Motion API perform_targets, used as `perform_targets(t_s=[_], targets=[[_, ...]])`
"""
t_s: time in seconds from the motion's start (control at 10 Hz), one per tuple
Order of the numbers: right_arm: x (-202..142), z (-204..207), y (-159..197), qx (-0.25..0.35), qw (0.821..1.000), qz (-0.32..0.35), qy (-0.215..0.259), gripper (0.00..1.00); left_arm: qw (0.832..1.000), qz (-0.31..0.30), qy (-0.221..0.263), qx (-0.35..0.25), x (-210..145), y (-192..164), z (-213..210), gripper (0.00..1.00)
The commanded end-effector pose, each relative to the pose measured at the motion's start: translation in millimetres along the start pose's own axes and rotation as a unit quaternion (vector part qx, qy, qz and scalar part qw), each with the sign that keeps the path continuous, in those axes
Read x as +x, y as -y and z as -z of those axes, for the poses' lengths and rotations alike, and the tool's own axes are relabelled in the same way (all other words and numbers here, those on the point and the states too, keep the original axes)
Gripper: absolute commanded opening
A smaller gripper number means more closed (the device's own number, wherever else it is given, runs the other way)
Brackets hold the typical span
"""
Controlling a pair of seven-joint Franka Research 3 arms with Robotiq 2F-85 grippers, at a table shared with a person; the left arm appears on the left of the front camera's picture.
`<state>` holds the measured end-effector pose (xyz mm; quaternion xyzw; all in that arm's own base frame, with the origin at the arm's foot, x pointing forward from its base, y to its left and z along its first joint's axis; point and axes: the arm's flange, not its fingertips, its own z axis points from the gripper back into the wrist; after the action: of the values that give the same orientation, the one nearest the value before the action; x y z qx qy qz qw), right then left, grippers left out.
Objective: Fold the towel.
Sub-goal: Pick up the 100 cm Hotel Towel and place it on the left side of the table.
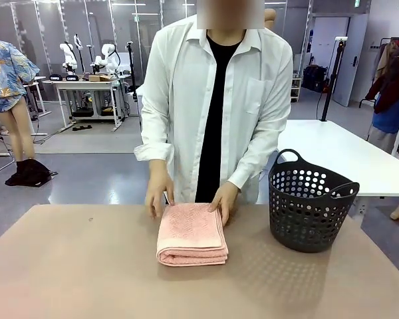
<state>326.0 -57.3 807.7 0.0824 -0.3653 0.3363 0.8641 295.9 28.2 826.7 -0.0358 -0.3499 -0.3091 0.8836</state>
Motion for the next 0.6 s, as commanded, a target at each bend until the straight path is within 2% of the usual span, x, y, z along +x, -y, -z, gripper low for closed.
perform_targets(t_s=[0.0,0.5], targets=[[0.3,-1.5,-0.4,-0.002,1.000,0.002,0.001,1.00,1.000,-0.003,-0.003,-0.003,-0.6,1.2,-0.9,1.00],[0.3,-1.5,-0.4,-0.002,1.000,0.002,0.001,1.00,1.000,-0.003,-0.003,-0.003,-0.6,1.2,-0.9,1.00]])
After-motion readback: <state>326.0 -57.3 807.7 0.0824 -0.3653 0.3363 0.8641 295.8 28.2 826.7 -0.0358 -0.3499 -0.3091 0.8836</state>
